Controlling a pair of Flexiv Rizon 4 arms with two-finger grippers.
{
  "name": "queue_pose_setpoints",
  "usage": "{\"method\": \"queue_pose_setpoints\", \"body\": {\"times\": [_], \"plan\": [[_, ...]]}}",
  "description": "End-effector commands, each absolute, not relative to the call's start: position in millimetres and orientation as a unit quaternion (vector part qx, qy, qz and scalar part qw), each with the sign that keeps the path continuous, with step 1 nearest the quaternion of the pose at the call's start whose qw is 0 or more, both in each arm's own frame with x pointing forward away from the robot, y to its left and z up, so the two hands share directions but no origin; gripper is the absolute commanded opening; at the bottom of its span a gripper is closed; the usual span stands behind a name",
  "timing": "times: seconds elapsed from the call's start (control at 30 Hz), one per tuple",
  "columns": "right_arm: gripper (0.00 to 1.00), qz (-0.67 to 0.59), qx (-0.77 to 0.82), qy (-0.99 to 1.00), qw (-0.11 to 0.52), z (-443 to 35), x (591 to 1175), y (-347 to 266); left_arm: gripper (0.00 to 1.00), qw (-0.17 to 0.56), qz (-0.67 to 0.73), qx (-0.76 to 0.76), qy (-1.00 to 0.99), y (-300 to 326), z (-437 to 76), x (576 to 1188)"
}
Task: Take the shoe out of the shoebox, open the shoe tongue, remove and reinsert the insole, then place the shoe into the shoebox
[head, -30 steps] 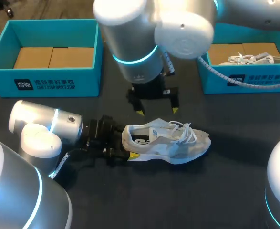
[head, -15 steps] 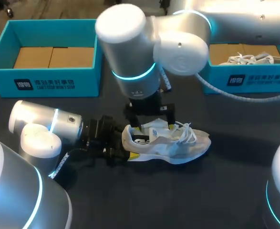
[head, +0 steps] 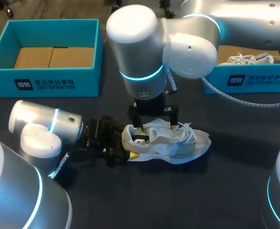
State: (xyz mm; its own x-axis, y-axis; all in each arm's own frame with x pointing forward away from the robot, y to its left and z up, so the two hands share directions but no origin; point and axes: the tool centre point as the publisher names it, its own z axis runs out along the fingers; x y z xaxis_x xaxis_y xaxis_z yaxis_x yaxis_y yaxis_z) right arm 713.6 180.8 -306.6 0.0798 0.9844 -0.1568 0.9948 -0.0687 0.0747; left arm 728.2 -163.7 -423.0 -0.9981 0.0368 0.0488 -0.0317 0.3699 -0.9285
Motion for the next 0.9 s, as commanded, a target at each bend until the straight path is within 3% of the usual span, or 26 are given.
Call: {"method": "queue_pose_setpoints", "body": {"times": [0.03,0.9], "plan": [[1.00,-0.025,0.731,0.674,0.102,-314.9,714.0,188.2,0.00,0.031,0.560,-0.001,-0.828,-163.2,-422.6,728.4],[1.00,-0.083,0.731,0.651,0.185,-346.5,713.7,206.1,0.00,0.031,0.560,-0.001,-0.828,-163.2,-422.6,728.4]]}}
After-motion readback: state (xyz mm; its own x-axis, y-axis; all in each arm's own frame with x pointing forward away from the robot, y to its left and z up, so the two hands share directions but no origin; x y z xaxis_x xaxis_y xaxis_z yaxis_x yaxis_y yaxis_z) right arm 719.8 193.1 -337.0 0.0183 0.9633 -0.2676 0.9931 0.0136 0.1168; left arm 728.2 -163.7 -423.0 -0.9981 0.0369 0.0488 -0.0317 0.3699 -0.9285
